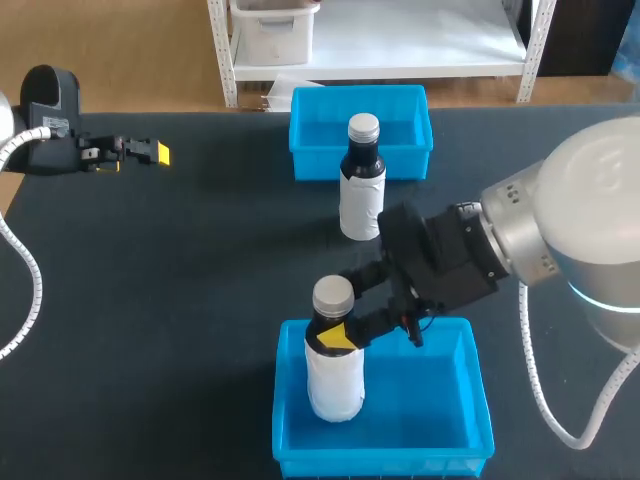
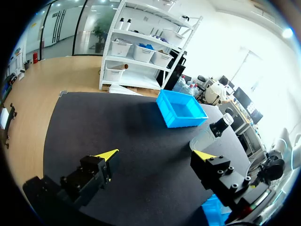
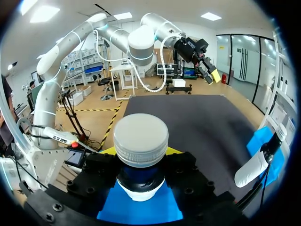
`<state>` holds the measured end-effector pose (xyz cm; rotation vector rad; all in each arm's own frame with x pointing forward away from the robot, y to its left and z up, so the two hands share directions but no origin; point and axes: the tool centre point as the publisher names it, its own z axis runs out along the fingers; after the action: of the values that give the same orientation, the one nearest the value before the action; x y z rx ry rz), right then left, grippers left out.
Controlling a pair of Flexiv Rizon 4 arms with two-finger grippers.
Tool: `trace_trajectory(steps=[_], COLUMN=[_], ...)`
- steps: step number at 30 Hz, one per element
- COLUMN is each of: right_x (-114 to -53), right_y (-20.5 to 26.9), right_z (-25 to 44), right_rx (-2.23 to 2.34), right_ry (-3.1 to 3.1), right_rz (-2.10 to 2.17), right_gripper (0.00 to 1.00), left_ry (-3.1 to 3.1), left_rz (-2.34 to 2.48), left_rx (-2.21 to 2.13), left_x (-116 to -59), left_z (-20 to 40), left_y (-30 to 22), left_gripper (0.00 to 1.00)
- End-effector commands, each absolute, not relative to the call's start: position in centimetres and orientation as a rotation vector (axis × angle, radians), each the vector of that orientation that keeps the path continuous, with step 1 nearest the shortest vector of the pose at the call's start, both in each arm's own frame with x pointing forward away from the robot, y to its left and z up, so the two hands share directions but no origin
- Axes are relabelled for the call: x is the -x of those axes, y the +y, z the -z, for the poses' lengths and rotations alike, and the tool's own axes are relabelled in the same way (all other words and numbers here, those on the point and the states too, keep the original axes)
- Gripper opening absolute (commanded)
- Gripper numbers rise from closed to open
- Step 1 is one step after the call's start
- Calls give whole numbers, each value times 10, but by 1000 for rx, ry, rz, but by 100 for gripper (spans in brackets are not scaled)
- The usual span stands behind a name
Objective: Pick up the bottle, and place it in the far bin if it is heavy, or in the near bin if it is light.
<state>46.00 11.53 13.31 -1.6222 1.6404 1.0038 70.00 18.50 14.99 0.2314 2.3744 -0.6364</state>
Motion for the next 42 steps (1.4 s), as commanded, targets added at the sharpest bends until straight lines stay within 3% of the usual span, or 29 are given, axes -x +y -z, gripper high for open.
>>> trace_trajectory(steps=[1,5,7,10,11,12,13,25,32,42], right_x=[-461,-460,-460,-459,-459,-459,-459,-468,-479,-551], right_y=[116,115,115,115,115,115,115,87,42,-22], right_z=[-129,-127,-127,-126,-126,-126,-126,-134,-137,-147], right_rx=[1621,1621,1623,1631,1635,1639,1640,1626,1577,1498], right_ry=[1637,1641,1642,1644,1646,1651,1659,1703,1771,1845], right_rz=[-1009,-1009,-1009,-1007,-1006,-1004,-1004,-970,-924,-817], right_gripper=[0,0,14,24,36,64,100,100,100,100], left_ry=[2374,2374,2374,2374,2374,2374,2374,2374,2374,2374], left_rz=[636,636,636,636,636,636,636,636,636,636], left_rx=[-231,-231,-231,-231,-231,-231,-231,-231,-231,-231], left_x=[-700,-700,-700,-700,-700,-700,-700,-700,-700,-700], left_z=[-150,-150,-150,-150,-150,-150,-150,-150,-150,-150], left_y=[185,185,185,185,185,185,185,185,185,185], left_gripper=[100,100,100,100,100,100,100,100,100,100])
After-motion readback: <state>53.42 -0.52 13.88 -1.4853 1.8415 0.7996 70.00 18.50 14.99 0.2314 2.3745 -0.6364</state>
